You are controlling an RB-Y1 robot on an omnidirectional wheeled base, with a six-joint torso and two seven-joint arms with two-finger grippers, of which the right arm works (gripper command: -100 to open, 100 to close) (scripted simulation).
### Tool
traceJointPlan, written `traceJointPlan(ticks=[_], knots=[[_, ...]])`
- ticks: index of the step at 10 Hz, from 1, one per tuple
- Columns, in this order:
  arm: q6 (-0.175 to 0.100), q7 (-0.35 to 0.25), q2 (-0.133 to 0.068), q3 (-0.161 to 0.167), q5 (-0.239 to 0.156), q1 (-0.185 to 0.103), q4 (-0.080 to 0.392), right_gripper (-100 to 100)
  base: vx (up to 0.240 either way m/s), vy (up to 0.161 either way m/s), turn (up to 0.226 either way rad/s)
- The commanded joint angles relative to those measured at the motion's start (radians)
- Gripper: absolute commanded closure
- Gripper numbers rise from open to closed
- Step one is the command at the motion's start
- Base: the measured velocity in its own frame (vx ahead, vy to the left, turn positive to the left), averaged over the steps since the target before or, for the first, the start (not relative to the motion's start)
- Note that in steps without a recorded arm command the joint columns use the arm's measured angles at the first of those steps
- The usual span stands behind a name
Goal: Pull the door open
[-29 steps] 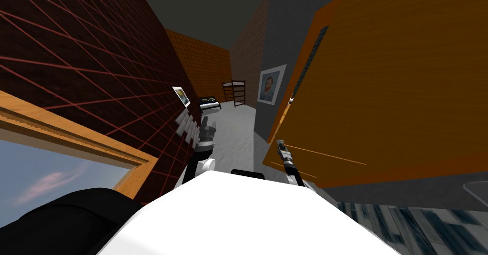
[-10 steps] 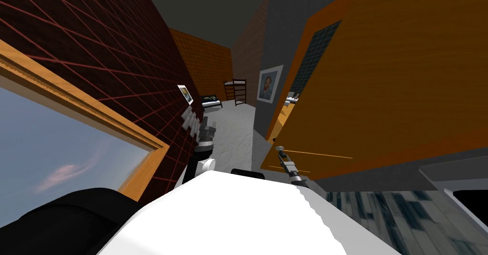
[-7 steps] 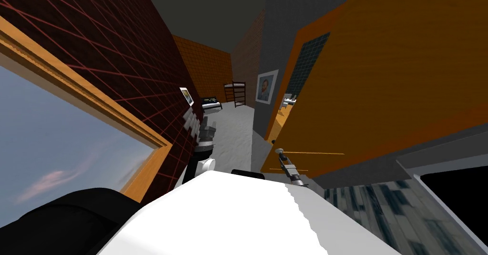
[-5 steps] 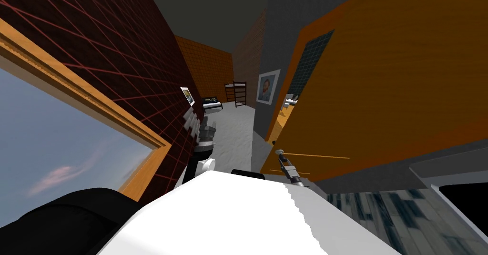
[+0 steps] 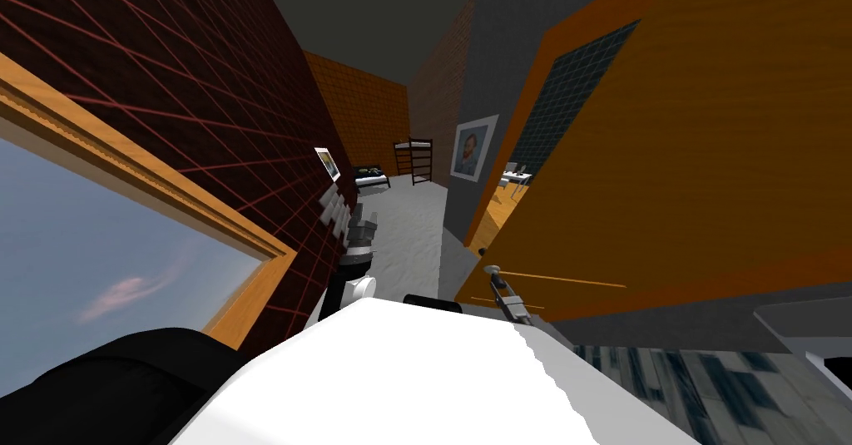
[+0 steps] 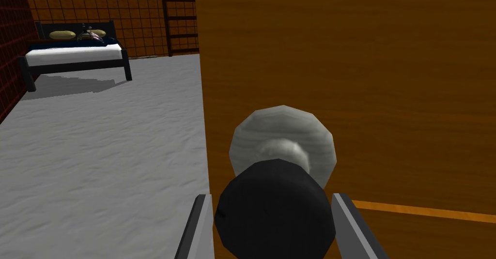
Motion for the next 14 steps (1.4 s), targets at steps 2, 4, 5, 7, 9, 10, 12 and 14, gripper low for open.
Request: traceJointPlan(ticks=[2,4,5,7,9,10,12,14], knots=[[-0.052,-0.02,-0.023,0.005,0.003,0.024,0.034,100,-0.02,-0.004,0.023],[-0.114,-0.04,-0.035,0.02,0.014,0.043,0.069,100,-0.023,-0.004,0.023],[-0.134,-0.046,-0.039,0.024,0.017,0.049,0.08,100,-0.001,-0.009,0.026],[-0.173,-0.058,-0.046,0.034,0.024,0.061,0.103,100,0.007,-0.008,-0.005],[-0.215,-0.057,-0.05,0.041,0.021,0.105,0.096,-100,0.009,-0.003,-0.139],[-0.225,-0.055,-0.05,0.042,0.02,0.117,0.093,-100,0.071,0.033,-0.194],[-0.256,-0.044,-0.047,0.043,0.018,0.157,0.087,-100,0.064,0.045,-0.2],[-0.273,-0.034,-0.045,0.042,0.017,0.181,0.084,-100,0.047,0.056,-0.163]])
